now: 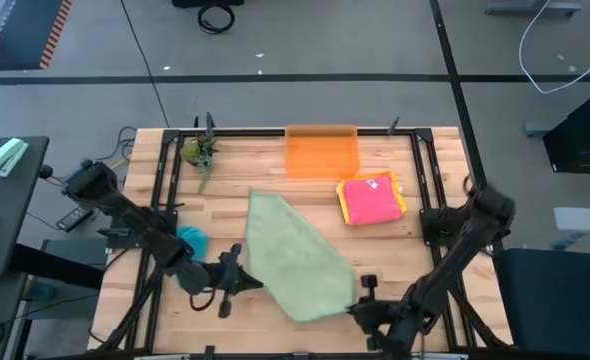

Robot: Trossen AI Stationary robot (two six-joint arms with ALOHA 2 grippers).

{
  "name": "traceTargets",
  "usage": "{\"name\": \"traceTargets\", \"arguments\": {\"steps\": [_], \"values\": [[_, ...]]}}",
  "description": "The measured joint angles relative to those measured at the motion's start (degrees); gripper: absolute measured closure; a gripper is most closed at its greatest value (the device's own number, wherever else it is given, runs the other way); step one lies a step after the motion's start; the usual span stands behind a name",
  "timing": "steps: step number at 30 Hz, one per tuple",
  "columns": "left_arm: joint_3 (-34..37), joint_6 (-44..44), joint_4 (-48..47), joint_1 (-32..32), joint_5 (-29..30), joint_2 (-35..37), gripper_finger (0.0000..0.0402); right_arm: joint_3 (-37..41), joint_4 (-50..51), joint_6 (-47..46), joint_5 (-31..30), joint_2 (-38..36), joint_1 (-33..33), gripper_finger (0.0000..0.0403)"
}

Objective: Fold microfiber towels
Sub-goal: Fold the green microfiber cloth

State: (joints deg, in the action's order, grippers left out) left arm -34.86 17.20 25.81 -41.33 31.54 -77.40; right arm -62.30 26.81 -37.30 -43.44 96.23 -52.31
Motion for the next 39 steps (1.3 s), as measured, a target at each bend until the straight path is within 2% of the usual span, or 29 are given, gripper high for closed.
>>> {"name": "traceTargets", "arguments": {"steps": [4, 7, 11, 14, 16, 21, 25, 29, 34, 39], "values": [[-2.3, -9.1, -0.3, 0.1, 4.0, 6.5, 0.0393, 0.0, 8.4, 3.6, -10.0, -11.8, 0.7, 0.0398], [-5.7, -17.4, 0.0, 0.2, 7.6, 11.0, 0.0397, 0.0, 7.5, 11.9, -16.2, -21.2, 1.9, 0.0398], [-12.5, -27.4, -2.3, 0.4, 9.0, 14.7, 0.0396, 0.0, 1.3, 26.8, -17.6, -31.8, 5.5, 0.0399], [-18.8, -31.3, -11.3, 2.0, 14.9, 15.6, 0.0397, 0.0, -3.2, 36.5, -16.8, -37.6, 10.5, 0.0399], [-22.3, -31.0, -17.9, 4.4, 17.9, 15.6, 0.0397, -0.1, -4.5, 40.1, -13.2, -40.2, 15.8, 0.0399], [-26.7, -28.1, -30.7, 12.5, 18.3, 15.9, 0.0398, -0.1, -5.9, 47.1, 0.1, -41.7, 30.9, 0.04], [-27.1, -28.9, -32.6, 19.5, 17.4, 17.5, 0.0398, -0.1, -12.6, 54.3, 11.1, -40.3, 42.1, 0.04], [-27.3, -29.8, -32.9, 25.8, 12.7, 20.8, 0.0398, -1.1, -17.7, 61.5, 21.2, -39.4, 50.2, 0.04], [-29.9, -24.0, -35.6, 27.2, 6.0, 24.8, 0.0398, -7.1, -11.7, 61.5, 33.2, -38.6, 54.1, 0.04], [-28.5, -11.8, -44.3, 21.6, 0.0, 25.9, 0.0398, -7.7, -3.9, 54.9, 44.8, -37.5, 49.6, 0.04]]}}
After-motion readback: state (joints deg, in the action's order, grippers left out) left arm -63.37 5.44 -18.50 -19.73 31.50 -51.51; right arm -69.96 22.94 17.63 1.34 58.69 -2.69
